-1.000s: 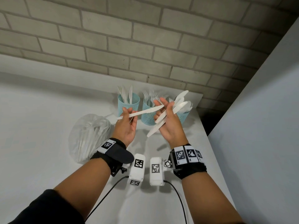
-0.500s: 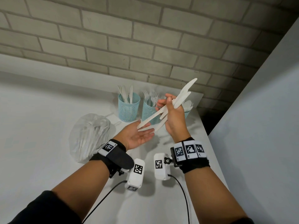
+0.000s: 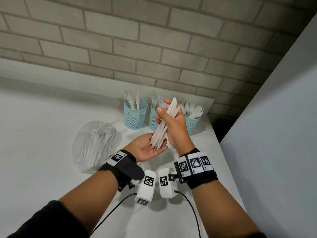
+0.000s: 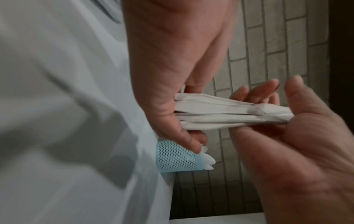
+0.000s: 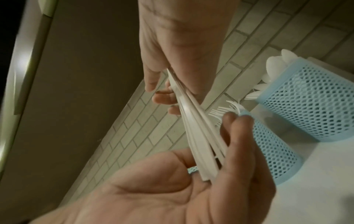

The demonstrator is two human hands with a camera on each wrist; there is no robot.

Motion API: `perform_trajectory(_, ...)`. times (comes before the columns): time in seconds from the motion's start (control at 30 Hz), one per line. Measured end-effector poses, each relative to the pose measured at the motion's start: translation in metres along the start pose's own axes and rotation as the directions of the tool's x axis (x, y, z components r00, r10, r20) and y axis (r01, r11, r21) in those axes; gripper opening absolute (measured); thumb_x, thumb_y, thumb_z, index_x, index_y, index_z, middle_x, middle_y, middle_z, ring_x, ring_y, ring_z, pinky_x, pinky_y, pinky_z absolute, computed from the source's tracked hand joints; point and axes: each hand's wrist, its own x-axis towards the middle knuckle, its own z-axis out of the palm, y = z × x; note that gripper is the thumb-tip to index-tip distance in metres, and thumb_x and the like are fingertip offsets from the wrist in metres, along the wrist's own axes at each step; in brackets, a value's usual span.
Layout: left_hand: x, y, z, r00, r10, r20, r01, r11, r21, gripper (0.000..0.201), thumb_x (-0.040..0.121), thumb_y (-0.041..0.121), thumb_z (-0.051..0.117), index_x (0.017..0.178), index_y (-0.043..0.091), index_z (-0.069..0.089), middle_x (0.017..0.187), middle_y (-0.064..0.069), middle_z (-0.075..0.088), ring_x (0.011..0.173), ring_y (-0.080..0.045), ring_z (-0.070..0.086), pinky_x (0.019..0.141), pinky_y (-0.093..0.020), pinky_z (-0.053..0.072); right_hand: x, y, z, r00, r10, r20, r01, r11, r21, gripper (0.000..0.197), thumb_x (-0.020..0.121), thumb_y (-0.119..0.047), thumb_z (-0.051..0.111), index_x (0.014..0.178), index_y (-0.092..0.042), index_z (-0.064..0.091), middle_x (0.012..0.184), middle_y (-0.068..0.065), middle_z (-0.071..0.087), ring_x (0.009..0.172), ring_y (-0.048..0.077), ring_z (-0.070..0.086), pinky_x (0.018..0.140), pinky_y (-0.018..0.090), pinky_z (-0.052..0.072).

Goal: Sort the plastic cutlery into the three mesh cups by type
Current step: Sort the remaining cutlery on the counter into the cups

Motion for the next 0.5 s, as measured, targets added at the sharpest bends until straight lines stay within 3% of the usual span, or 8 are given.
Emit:
perform_trajectory(0.1,0.001,-0.001,0.002,0.999,-0.014,-0.04,0.014,1.0,-0.012,0.024,0.097,0.019,0.047,0.093,-0.001,0.061,0.068,-0.012,0.065,0.054,-0.017,0.067,0.053,-0.027,0.059,0.004,-0.003,0.0,0.997,-0.028,-0.077,0.028,1.0,-0.005,0.012,0.091,-0.011,0.058,0.097,-0.021,0.056,0.068,-0.001,0.057,0.054,0.008,0.052,0.057,0.02,0.048)
perform_trajectory(0.17,0.002,-0.001,0.002,0.998,-0.011,-0.064,0.009,1.0,-0.027,0.024,0.097,0.02,0.048,0.093,0.0,0.06,0.065,-0.012,0.065,0.05,-0.015,0.065,0.05,-0.024,0.057,0.006,-0.007,-0.002,0.998,-0.006,-0.056,0.007,1.0,0.01,0.007,0.095,-0.014,0.052,0.093,-0.019,0.056,0.067,-0.001,0.056,0.056,0.008,0.053,0.058,0.02,0.047)
perform_trajectory(0.27,0.0,0.002,0.001,0.998,-0.017,-0.061,0.017,1.0,-0.004,0.022,0.095,0.022,0.051,0.09,0.004,0.061,0.065,-0.008,0.066,0.046,-0.011,0.061,0.047,-0.019,0.055,0.005,-0.012,-0.006,0.989,0.106,0.1,-0.087,0.98,-0.179,0.009,0.095,-0.016,0.051,0.09,-0.02,0.058,0.071,-0.001,0.063,0.065,0.007,0.062,0.067,0.02,0.052)
perform_trajectory(0.37,-0.004,0.005,0.0,0.996,-0.011,-0.084,0.016,0.999,0.048,0.03,0.096,0.035,0.048,0.092,0.009,0.062,0.069,-0.004,0.064,0.047,-0.011,0.059,0.041,-0.014,0.049,0.009,-0.013,-0.014,0.992,0.118,0.037,-0.104,0.957,-0.271,0.009,0.093,-0.017,0.054,0.087,-0.02,0.059,0.072,-0.001,0.066,0.066,0.004,0.064,0.067,0.022,0.049)
perform_trajectory(0.43,-0.007,0.006,0.002,0.988,0.05,-0.143,-0.03,0.99,0.141,0.038,0.098,0.041,0.042,0.089,0.009,0.061,0.069,-0.004,0.062,0.043,-0.009,0.055,0.038,-0.012,0.044,0.012,-0.013,-0.016,0.989,0.15,0.003,-0.141,0.938,-0.317,0.013,0.094,-0.02,0.054,0.082,-0.018,0.059,0.072,0.001,0.068,0.067,0.008,0.065,0.07,0.026,0.052)
perform_trajectory(0.5,-0.009,0.004,0.005,0.975,0.12,-0.188,-0.043,0.929,0.367,0.052,0.098,0.05,0.034,0.079,0.009,0.06,0.065,-0.003,0.06,0.042,-0.007,0.05,0.036,-0.011,0.039,0.012,-0.012,-0.013,0.958,0.281,0.056,-0.237,0.887,-0.397,0.021,0.096,-0.022,0.05,0.08,-0.012,0.059,0.074,0.007,0.068,0.067,0.015,0.067,0.072,0.031,0.055)
